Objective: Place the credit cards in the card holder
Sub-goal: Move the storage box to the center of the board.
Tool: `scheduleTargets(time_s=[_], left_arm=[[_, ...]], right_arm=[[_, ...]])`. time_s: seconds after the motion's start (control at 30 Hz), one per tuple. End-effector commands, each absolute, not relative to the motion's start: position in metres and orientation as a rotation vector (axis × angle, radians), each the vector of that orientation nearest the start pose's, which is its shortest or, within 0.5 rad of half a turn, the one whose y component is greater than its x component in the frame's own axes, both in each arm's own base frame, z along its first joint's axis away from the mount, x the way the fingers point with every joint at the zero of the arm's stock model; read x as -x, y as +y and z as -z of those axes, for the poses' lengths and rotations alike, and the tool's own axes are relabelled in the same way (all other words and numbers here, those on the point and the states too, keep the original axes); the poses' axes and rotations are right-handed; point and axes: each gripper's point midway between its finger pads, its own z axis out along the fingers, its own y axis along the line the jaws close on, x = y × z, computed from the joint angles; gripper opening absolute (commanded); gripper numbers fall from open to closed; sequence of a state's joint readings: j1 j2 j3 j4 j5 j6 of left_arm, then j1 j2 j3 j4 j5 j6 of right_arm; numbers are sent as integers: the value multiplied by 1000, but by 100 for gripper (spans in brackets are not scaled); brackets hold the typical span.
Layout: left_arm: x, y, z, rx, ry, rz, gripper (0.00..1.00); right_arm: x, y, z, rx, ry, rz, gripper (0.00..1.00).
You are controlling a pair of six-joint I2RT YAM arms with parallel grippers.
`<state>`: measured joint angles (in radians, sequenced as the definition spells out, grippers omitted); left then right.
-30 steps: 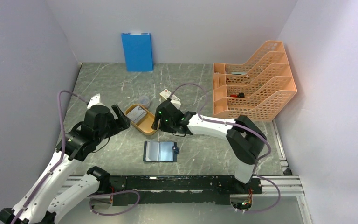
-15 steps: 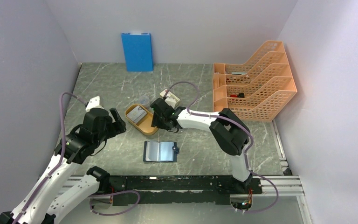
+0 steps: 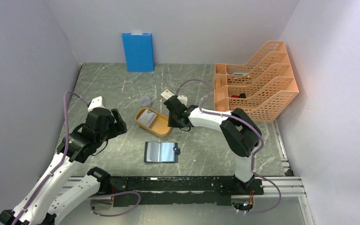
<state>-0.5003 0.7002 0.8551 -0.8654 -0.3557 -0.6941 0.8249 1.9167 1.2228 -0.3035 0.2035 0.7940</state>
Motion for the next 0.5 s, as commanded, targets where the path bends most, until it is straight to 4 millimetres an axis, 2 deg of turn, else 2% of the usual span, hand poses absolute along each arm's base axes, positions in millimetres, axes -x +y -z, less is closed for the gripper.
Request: scheduleTargets(time_s=[0.0,0.17,0.27,0.47], left_arm=[[-209,-70,-193,380,2199,220,78],[-210,-74,-192,364,2208,231,77],[-210,-78,-191,341,2218,246,76],[-211,-90,-190,265,2236,307,72]], right_arm=[[-313,273,-24,50,2578,-196,33],[-314,245,-28,139,2558,-113,31],[-315,235,-31,259,2547,-51,28],[-315,211,-30,446,2515,108,11]])
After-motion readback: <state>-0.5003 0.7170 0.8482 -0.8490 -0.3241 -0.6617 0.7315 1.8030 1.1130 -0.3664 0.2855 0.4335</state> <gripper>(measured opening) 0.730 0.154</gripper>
